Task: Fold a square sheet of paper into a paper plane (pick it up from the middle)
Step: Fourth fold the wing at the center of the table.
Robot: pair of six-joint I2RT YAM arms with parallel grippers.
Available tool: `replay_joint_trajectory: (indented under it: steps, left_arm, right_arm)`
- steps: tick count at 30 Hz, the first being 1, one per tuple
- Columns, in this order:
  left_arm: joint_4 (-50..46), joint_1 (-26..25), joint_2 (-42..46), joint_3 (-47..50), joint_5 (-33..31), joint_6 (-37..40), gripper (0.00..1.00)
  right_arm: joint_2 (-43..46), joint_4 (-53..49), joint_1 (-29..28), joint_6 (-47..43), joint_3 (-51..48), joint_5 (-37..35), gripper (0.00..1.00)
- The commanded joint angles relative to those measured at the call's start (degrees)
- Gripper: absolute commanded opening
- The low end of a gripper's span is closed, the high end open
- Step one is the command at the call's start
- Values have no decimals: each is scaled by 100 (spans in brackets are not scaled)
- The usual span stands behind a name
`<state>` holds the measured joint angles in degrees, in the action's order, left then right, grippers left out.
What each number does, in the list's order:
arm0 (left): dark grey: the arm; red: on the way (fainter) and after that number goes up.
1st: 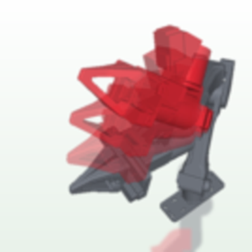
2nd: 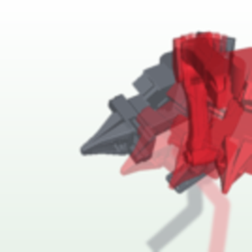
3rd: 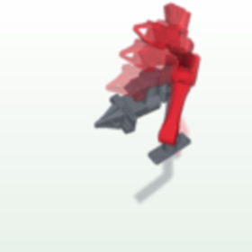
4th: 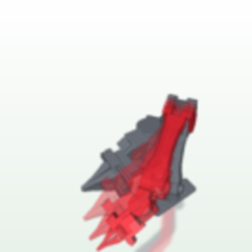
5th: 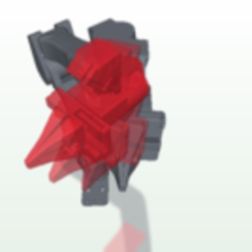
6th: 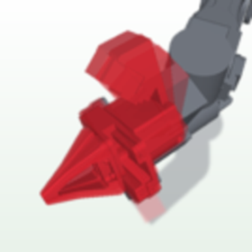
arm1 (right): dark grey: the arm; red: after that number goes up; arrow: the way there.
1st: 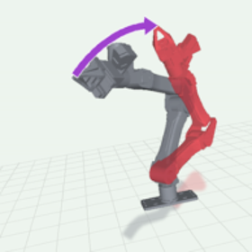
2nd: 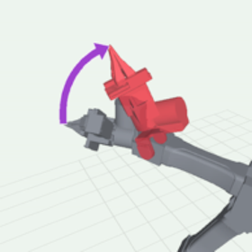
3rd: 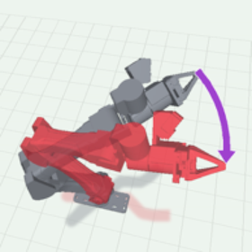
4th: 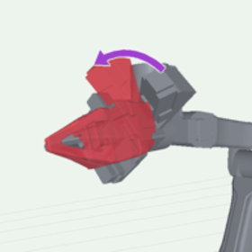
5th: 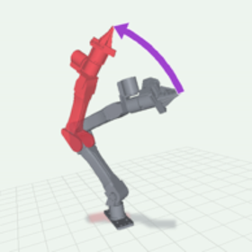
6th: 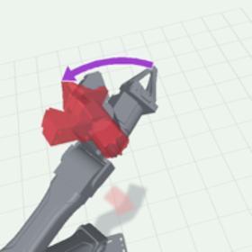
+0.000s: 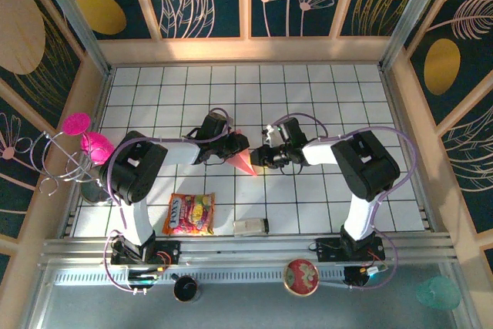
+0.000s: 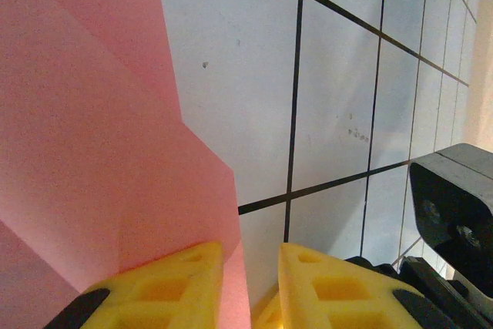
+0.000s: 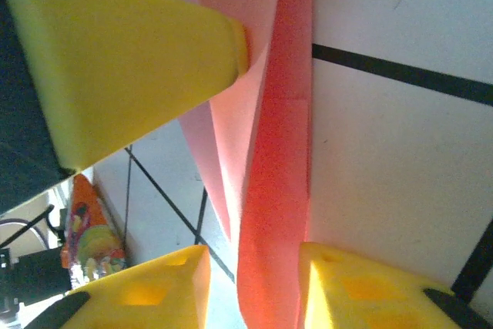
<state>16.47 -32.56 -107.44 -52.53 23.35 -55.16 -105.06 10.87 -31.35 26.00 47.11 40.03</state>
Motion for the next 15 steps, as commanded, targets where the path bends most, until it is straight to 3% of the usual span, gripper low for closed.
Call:
replay_joint_trajectory:
  steps: [1, 15]
  left_arm:
    - [-54, 48, -113, -133, -73, -57, 25]
    - [-73, 74, -149, -126, -116, -71, 24]
  right_arm:
    - [-346, -422, -156, -255, 70, -651, 32]
    - [-640, -879, -293, -385, 306, -1136, 23]
